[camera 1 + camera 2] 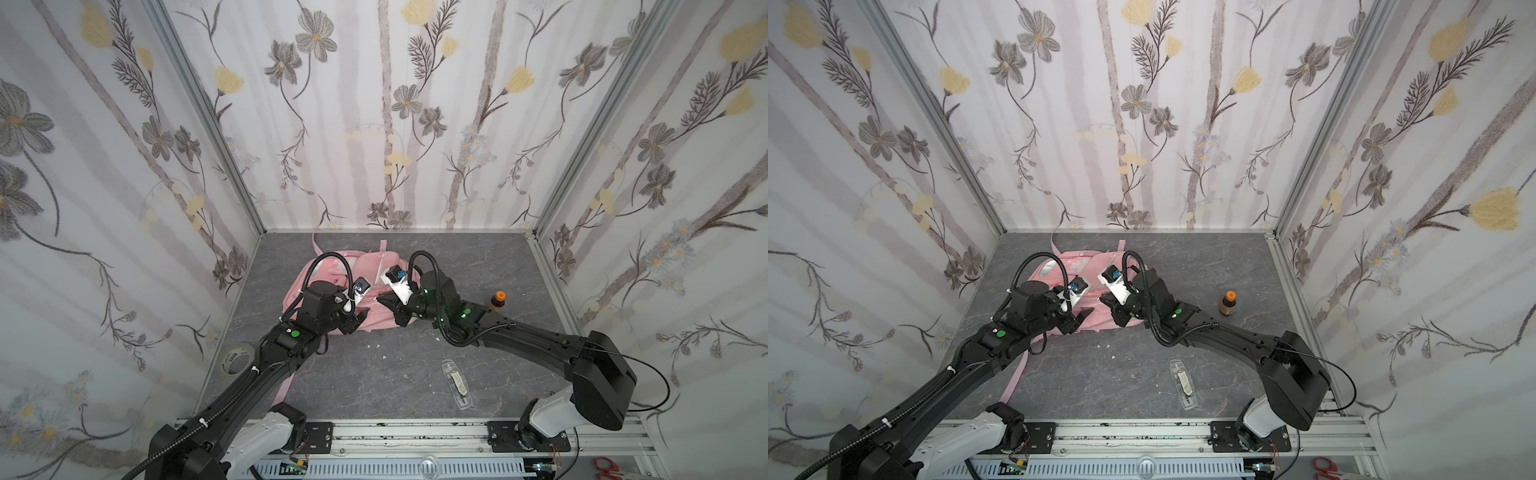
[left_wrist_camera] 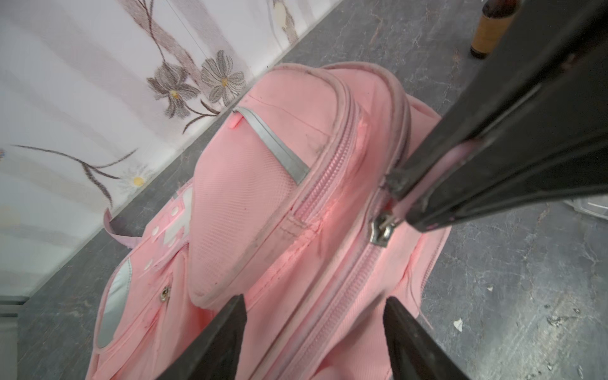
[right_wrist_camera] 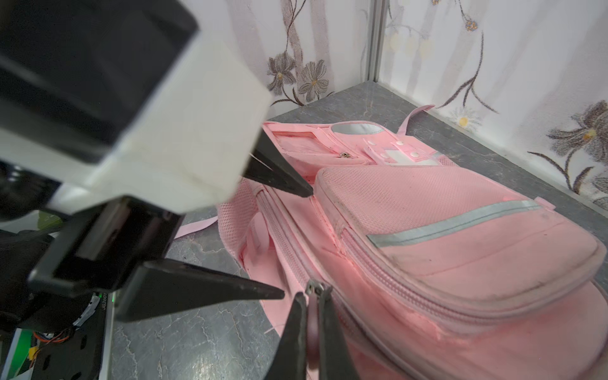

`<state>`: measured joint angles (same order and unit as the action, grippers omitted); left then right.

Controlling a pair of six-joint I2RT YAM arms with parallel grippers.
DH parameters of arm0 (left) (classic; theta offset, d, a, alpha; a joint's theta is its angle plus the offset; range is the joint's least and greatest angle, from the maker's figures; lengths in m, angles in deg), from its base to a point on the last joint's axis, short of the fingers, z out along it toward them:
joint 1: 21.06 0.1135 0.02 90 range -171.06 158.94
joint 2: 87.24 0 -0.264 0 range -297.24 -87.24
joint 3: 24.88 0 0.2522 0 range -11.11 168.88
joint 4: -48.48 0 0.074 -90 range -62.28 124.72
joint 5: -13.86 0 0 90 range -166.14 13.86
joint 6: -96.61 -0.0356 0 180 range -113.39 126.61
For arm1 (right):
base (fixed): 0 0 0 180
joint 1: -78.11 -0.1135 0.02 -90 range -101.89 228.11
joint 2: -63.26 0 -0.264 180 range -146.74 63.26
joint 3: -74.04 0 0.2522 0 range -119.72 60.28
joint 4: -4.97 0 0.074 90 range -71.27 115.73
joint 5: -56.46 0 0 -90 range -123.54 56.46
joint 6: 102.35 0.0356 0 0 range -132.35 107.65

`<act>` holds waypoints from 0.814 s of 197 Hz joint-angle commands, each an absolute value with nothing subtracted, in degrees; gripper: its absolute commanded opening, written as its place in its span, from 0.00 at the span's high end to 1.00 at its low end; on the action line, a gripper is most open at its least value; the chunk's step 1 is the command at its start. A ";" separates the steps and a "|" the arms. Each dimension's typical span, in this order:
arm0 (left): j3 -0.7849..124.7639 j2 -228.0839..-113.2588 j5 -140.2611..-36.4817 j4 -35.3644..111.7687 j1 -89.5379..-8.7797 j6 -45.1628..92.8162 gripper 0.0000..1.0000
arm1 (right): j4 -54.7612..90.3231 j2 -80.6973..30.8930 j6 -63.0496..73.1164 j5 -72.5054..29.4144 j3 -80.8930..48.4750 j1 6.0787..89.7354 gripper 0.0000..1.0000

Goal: Pack books, pencil case, and school supplies into a backpack
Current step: Zip the student bag at the center of the table.

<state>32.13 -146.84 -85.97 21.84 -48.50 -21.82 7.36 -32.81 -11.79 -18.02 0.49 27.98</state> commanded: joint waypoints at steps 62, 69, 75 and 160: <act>32.04 -146.82 -84.73 22.44 -48.48 -25.99 0.83 | 5.25 -31.23 -12.92 -17.03 -0.05 28.11 1.00; 31.71 -146.38 -84.35 22.46 -48.48 -26.04 0.88 | 5.59 -31.22 -12.96 -17.78 -0.01 28.16 1.00; 31.41 -146.02 -84.00 22.48 -48.48 -26.15 0.93 | 5.83 -31.22 -13.00 -18.33 0.05 28.23 1.00; 27.50 -140.63 -73.91 22.94 -46.46 -28.10 1.00 | 6.21 -29.70 -12.26 -25.64 6.40 37.59 1.00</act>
<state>28.09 -142.31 -82.01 22.51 -47.89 -27.74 7.25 -29.84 -12.38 -17.71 5.48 35.02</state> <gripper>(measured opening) 0.071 0.064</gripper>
